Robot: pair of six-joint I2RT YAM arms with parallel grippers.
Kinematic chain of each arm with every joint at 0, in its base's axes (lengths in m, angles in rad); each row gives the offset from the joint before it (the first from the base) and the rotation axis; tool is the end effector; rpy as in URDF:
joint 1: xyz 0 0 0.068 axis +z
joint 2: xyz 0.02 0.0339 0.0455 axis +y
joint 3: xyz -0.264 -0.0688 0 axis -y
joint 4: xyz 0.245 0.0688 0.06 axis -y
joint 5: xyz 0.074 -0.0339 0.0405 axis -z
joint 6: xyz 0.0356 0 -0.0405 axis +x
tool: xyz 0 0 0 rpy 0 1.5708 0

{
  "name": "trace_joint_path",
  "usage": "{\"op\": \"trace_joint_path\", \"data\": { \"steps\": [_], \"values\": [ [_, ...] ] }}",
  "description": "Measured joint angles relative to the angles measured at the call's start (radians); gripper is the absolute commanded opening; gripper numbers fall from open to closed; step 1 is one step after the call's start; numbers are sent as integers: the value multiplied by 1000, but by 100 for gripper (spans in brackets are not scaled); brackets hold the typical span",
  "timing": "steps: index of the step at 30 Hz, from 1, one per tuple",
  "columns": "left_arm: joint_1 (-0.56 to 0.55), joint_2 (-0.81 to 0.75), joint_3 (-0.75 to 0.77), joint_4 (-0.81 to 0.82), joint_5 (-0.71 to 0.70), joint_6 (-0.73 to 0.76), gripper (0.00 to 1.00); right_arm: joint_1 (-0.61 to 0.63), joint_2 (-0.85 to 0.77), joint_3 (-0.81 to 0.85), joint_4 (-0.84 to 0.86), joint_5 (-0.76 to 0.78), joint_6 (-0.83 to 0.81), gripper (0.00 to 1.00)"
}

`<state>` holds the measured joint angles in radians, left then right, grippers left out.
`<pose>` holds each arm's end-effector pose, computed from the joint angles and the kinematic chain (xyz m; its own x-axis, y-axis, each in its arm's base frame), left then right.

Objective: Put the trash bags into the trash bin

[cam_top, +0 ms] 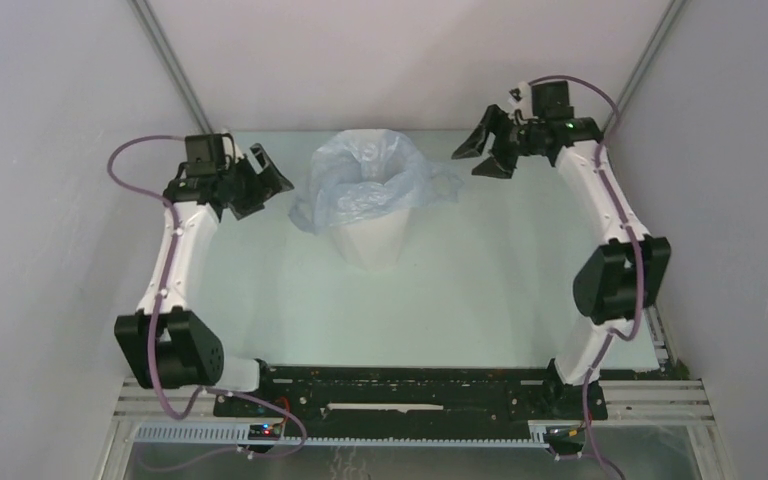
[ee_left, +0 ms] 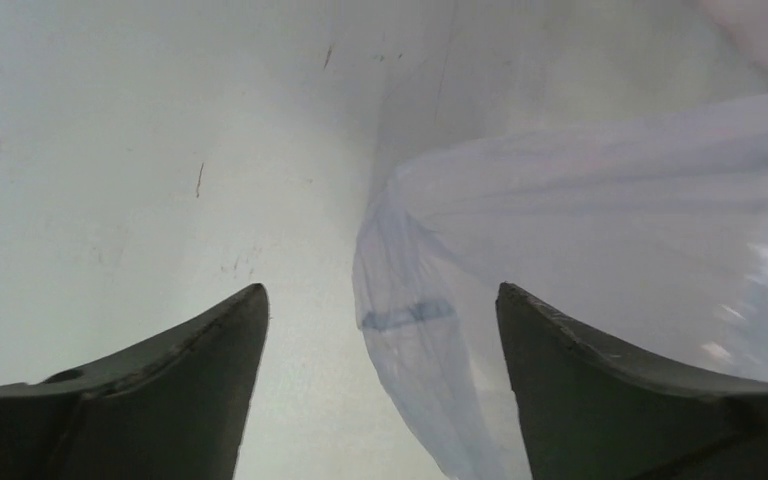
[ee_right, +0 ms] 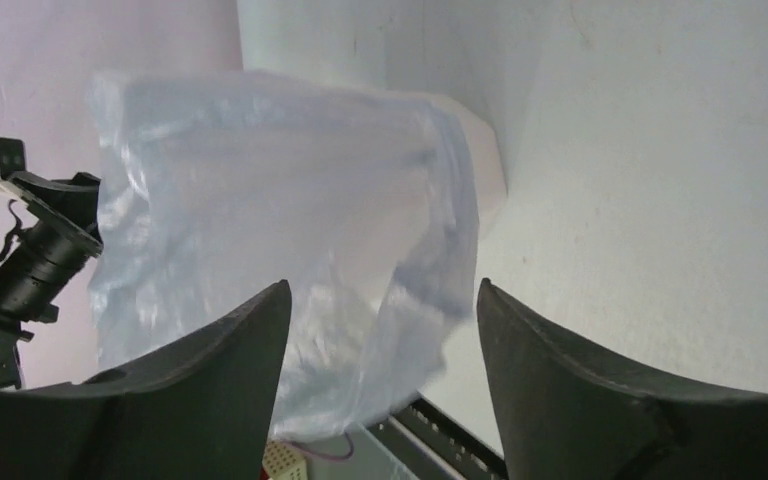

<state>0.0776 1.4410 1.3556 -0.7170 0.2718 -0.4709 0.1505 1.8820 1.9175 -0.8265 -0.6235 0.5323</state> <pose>0.3101 0.0145 0.3363 -0.6894 -0.4920 -0.5318 -0.2260 0.8435 -0.4873 0.4081 0.0829 0.3603 -0.8735 0.2843 -0.3951 -0.0978 0.6927 0.7146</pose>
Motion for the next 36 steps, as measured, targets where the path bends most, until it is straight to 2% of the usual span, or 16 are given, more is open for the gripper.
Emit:
{"op": "trace_joint_path", "data": {
  "steps": [1,4,9,13,14,15,18,21,23,26,30,36],
  "values": [
    [6,-29,-2,-2,-3,-6,96,-12,-47,-55,11,-14,12,82],
    [32,-124,-39,39,2,-64,97,-45,-161,-201,58,-49,64,85],
    [48,-224,-235,195,91,-226,99,-38,-253,-441,264,-119,225,87],
    [42,-204,-351,263,153,-336,92,-1,-260,-604,395,-109,352,82],
    [40,-197,-362,276,163,-353,88,9,-260,-624,409,-103,373,78],
    [37,-190,-369,291,174,-365,81,18,-260,-636,423,-96,389,69],
    [18,-170,-385,335,190,-391,52,40,-258,-650,484,-78,424,32],
    [-3,-139,-412,385,200,-402,25,61,-245,-665,548,-56,444,18],
    [-12,-95,-418,397,203,-388,17,76,-227,-678,579,-38,440,11],
    [-18,-14,-418,393,192,-347,11,98,-177,-687,597,-7,410,10],
    [-38,50,-418,370,176,-303,14,122,-116,-695,602,14,356,11],
    [-156,74,-416,372,168,-280,13,138,-103,-702,599,14,294,25]
  ]
}}
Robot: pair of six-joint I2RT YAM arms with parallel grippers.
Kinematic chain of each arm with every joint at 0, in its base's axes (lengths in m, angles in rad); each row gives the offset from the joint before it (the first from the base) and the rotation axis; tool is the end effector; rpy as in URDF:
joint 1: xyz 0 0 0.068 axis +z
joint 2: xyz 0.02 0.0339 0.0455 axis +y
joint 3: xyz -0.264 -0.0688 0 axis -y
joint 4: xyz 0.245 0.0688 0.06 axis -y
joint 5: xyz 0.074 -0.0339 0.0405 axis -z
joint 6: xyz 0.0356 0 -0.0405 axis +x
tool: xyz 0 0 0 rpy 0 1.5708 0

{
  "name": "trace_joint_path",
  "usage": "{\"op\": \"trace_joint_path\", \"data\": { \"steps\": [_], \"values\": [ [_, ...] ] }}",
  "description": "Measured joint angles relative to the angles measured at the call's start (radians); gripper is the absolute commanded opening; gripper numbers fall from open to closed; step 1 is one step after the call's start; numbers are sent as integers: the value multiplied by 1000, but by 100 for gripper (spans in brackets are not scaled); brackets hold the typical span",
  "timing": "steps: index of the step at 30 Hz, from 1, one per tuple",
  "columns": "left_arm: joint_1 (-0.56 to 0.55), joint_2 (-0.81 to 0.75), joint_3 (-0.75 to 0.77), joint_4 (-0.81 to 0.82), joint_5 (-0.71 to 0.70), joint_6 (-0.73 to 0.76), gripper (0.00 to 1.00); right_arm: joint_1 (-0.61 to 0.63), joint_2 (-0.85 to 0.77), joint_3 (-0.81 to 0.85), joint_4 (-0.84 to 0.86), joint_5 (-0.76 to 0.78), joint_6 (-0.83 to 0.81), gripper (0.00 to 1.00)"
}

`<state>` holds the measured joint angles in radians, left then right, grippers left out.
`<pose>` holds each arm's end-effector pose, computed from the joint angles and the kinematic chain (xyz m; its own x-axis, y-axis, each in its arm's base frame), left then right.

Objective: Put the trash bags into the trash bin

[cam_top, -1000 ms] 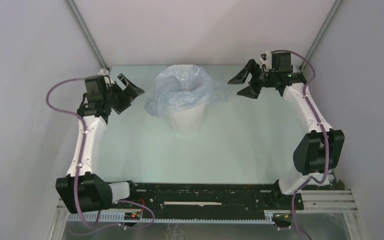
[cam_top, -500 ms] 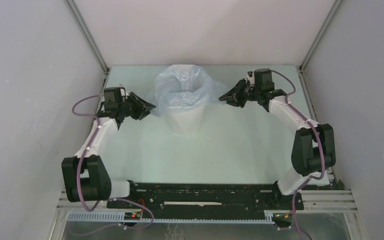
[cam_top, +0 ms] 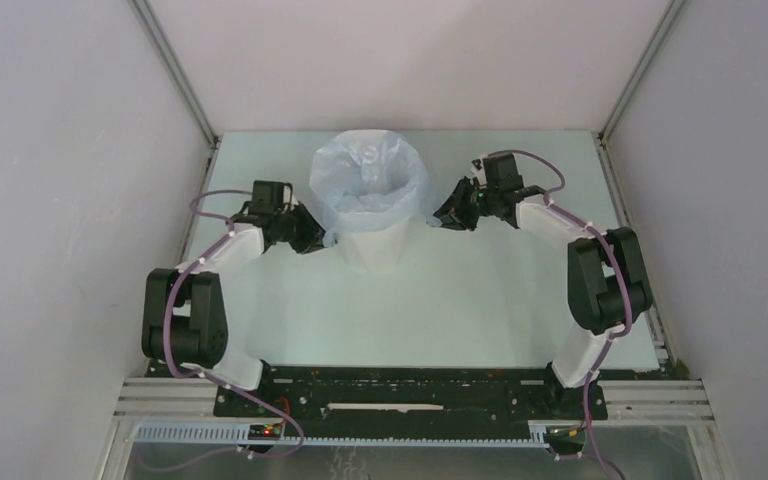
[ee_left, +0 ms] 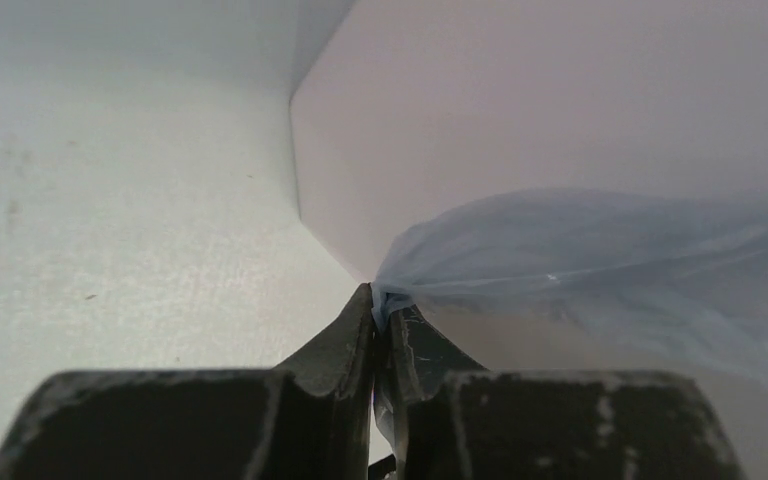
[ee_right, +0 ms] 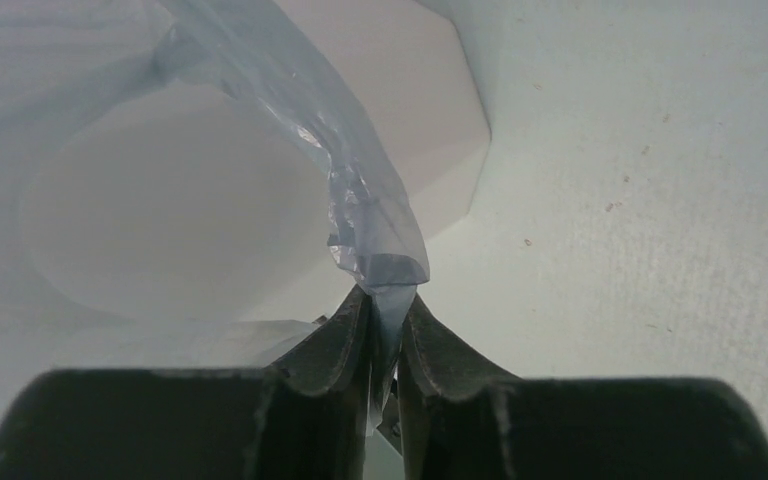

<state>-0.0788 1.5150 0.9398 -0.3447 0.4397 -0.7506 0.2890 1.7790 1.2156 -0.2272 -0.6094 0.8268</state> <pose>0.3057 -0.0393 0.2097 -0.8039 -0.5556 -0.2121 -0.3008 0.6875 -0.6609 0.3645 0.1296 0.2183 -0.9173 0.3567 -0.1770 0.0817 0.6036 0.7931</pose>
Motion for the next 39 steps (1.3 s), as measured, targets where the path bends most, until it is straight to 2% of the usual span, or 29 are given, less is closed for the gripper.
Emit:
{"op": "trace_joint_path", "data": {
  "steps": [4,7,10,14,17,19,23,26,28,31,36,39],
  "values": [
    [-51,17,0,5,-10,2,13,-8,-30,0,-52,21,-61,26],
    [-88,47,0,36,-10,-18,13,-16,-66,0,-83,35,-104,32],
    [-140,69,-2,92,-1,-65,13,-29,-84,13,-144,66,-156,46],
    [-195,69,-3,141,13,-102,13,-58,-128,52,-314,159,-263,63],
    [-219,69,-8,159,18,-113,13,-107,-221,95,-455,243,-346,77],
    [-230,69,-16,167,20,-116,13,-140,-302,147,-540,303,-400,80],
    [-241,69,-29,180,32,-118,12,-148,-417,354,-630,408,-475,82],
    [-249,70,-29,183,38,-118,12,-69,-425,529,-647,450,-504,83],
    [-256,70,-29,183,39,-118,13,9,-391,671,-663,475,-517,79],
    [-261,70,-29,184,39,-118,12,108,-304,838,-673,500,-535,64],
    [-262,70,-29,183,37,-118,12,243,-72,1049,-698,546,-572,62],
    [-262,70,-29,183,34,-122,11,316,84,1157,-736,620,-612,56]
  ]
}}
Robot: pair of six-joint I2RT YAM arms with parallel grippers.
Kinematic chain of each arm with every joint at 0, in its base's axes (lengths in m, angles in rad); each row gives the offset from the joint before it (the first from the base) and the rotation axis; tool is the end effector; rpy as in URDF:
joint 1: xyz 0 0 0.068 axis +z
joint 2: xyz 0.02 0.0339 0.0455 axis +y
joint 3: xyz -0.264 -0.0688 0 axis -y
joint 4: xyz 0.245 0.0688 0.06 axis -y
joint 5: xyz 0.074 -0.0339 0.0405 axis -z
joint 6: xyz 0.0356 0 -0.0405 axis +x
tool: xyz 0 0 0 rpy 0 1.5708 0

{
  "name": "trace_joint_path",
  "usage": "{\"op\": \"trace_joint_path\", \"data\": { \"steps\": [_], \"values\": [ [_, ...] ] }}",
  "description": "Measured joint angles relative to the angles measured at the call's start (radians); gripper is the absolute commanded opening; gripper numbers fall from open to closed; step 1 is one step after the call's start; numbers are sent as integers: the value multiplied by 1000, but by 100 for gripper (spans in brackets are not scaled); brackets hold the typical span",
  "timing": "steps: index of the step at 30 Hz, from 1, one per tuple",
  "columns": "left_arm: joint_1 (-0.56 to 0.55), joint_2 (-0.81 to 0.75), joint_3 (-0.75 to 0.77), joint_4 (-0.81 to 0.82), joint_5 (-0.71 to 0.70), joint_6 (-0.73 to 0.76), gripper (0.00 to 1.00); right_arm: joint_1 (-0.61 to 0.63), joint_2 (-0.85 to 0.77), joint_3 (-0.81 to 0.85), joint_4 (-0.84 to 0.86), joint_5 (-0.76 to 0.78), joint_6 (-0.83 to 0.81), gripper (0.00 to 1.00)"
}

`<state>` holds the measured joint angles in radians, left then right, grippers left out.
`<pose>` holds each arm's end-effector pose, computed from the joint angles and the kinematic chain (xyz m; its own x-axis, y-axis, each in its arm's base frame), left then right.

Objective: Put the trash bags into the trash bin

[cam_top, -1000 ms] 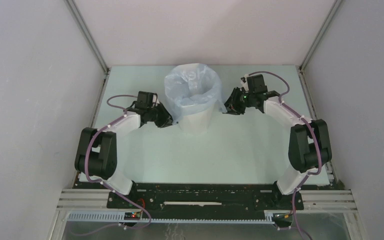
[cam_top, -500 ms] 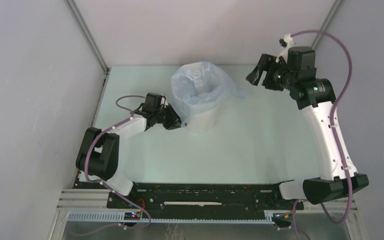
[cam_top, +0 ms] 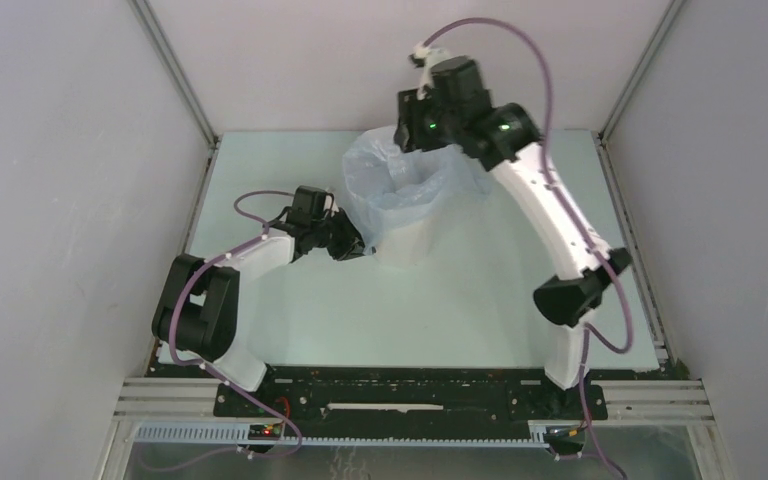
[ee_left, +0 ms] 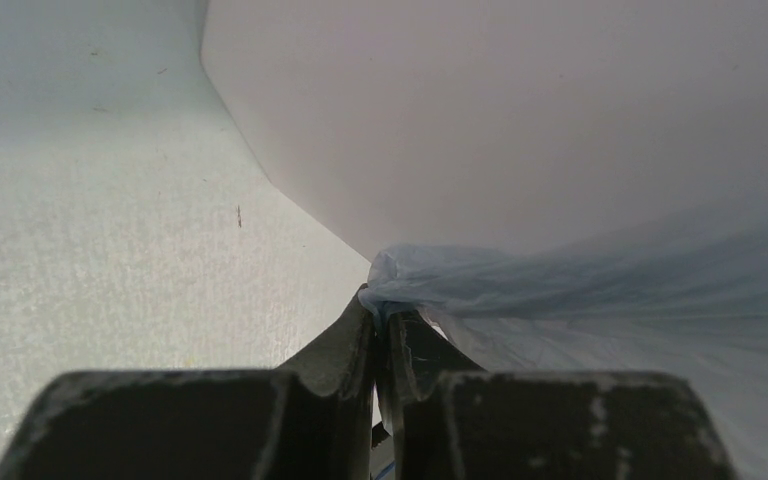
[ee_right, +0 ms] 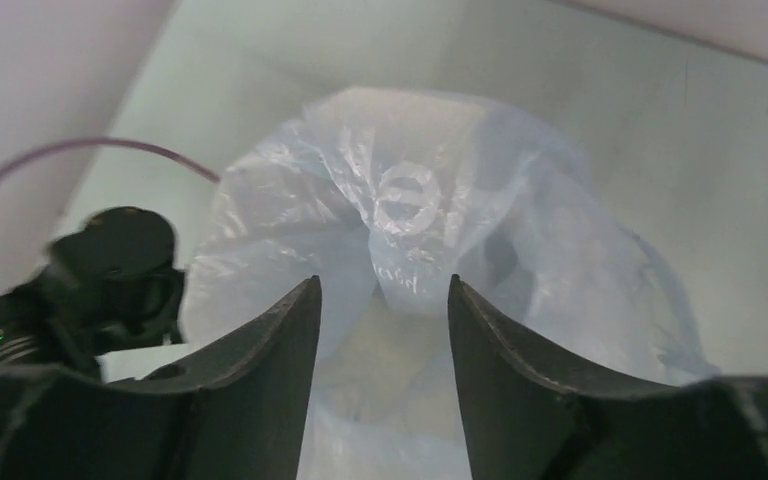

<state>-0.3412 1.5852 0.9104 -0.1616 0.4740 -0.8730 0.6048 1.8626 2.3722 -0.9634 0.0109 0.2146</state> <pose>0.2993 -0.1235 0.1928 -0.8984 -0.4045 -0.1710 -0.1595 0.6633 -0.7312 0.3120 0.2152 0.4902 -0.4717 -0.0672 -0.8792 -0.4709 0.8622 0.1867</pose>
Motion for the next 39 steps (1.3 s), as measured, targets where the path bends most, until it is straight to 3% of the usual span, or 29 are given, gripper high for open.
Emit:
{"op": "trace_joint_path", "data": {
  "steps": [4,9,19,24,27,32,35,39],
  "values": [
    [0,0,0,0,0,-1,11,73,142,27,-49,103,-50,46],
    [-1,0,0,-6,-4,1,10,116,171,-83,-57,191,-78,47],
    [-1,-1,-10,-27,-20,20,9,114,249,-143,238,235,-40,49],
    [-2,-2,-43,-34,-26,38,9,108,249,-193,376,212,1,59],
    [-2,-5,-47,-40,-28,50,10,103,247,-204,369,185,8,67],
    [-2,-14,-46,-55,-35,70,10,82,164,-291,295,149,-2,73],
    [-2,-14,-44,-64,-34,72,11,75,72,-395,274,130,-21,70],
    [-2,-15,-22,-95,-34,88,12,74,9,-477,279,134,-37,57]
  ]
}}
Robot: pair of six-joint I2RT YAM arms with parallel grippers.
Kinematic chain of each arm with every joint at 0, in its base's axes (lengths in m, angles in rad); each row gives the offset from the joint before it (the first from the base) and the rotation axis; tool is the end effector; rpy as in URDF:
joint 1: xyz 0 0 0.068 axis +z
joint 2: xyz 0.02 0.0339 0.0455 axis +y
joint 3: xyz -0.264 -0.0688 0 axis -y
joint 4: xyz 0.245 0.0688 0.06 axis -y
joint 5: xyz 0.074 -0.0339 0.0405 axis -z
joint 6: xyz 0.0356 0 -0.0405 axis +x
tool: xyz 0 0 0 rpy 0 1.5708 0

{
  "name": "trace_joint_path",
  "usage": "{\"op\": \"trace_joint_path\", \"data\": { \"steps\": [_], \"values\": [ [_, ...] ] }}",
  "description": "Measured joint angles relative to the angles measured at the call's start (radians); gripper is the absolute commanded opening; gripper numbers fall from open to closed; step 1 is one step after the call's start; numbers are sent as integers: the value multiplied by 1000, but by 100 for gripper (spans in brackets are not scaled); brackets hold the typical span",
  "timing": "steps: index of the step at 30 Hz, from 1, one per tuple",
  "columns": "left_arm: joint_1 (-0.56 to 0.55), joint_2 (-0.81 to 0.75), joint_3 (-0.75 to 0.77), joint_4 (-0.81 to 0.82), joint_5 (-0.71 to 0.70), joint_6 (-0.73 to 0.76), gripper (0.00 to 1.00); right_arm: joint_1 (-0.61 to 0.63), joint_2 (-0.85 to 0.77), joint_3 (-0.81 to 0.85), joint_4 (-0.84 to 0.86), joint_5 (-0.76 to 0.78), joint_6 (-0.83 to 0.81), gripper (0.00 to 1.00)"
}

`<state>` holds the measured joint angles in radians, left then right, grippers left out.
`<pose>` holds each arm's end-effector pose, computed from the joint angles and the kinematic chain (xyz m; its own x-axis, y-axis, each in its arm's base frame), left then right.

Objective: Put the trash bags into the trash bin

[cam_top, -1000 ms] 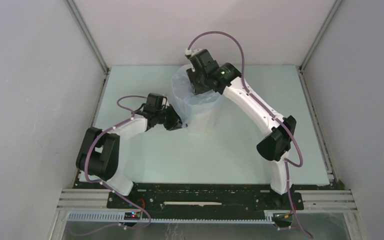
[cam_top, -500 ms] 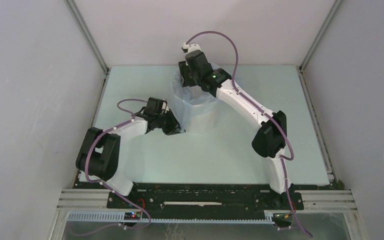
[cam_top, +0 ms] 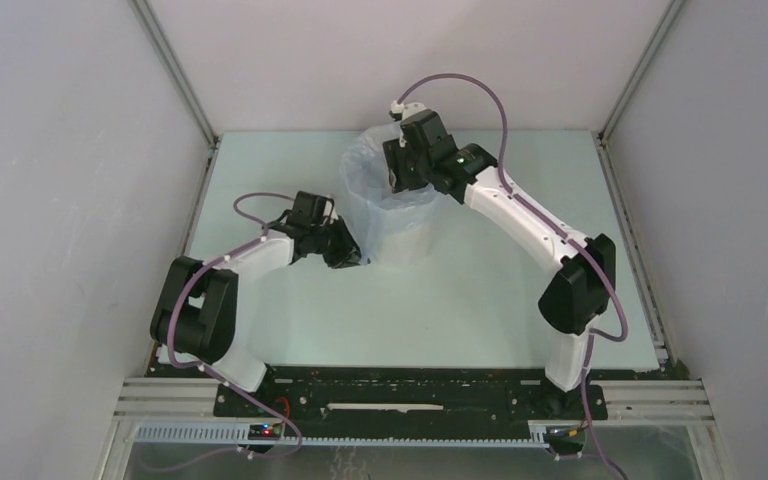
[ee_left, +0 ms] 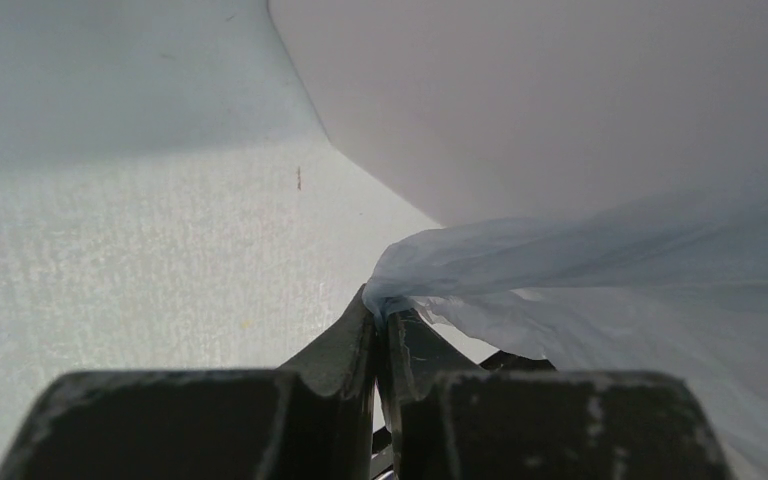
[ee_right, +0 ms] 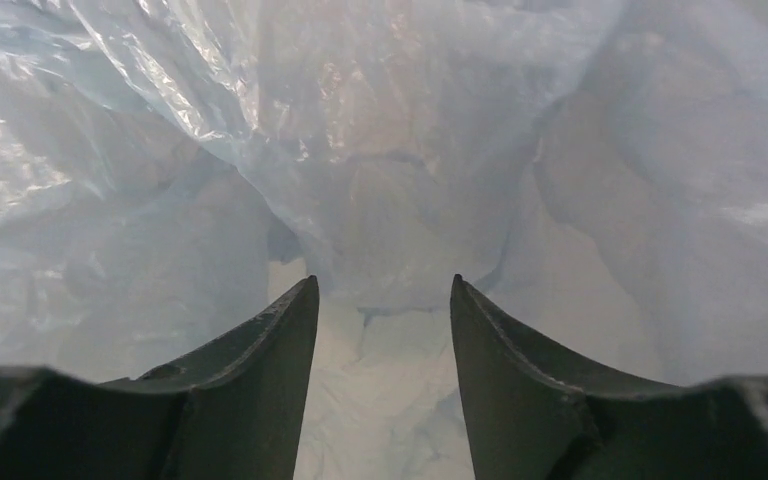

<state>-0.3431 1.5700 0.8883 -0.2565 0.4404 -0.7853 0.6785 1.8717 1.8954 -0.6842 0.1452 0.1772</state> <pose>0.2874 -0.1188 0.1841 -0.9201 -0.3505 -0.1750 -0.1539 0.7343 -0.6612 0.3364 0.2646 0.3644 -0.5639 -0.2306 -0.7930 -0.4395 0.8967 0.0518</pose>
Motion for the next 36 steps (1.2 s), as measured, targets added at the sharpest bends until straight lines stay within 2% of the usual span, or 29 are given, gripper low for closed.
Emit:
{"op": "trace_joint_path", "data": {
  "steps": [4,9,12,14,19,22,24,26,28,31,36],
  "values": [
    [0,0,44,-18,5,3,12,5,52,-5,55,12,8,56],
    [-2,0,59,-19,9,2,12,15,180,5,167,-11,53,64],
    [-2,0,59,-21,8,2,12,21,229,31,189,-38,86,73],
    [-2,0,59,-24,8,2,12,23,231,45,189,-50,95,79],
    [-2,0,59,-33,5,11,12,0,161,25,180,-77,101,82],
    [-2,0,58,-44,3,20,12,-20,68,-56,179,-61,90,81],
    [-2,0,58,-46,3,26,12,-27,13,-109,181,-45,80,76],
    [-2,0,58,-46,3,26,12,-33,-2,-123,181,-27,73,69],
    [-2,0,58,-46,4,26,12,-31,18,-117,185,-15,71,67],
    [-2,0,58,-46,4,26,12,-9,119,-23,166,-3,71,70],
    [-2,0,58,-46,3,26,12,42,342,264,118,2,73,79]
  ]
}}
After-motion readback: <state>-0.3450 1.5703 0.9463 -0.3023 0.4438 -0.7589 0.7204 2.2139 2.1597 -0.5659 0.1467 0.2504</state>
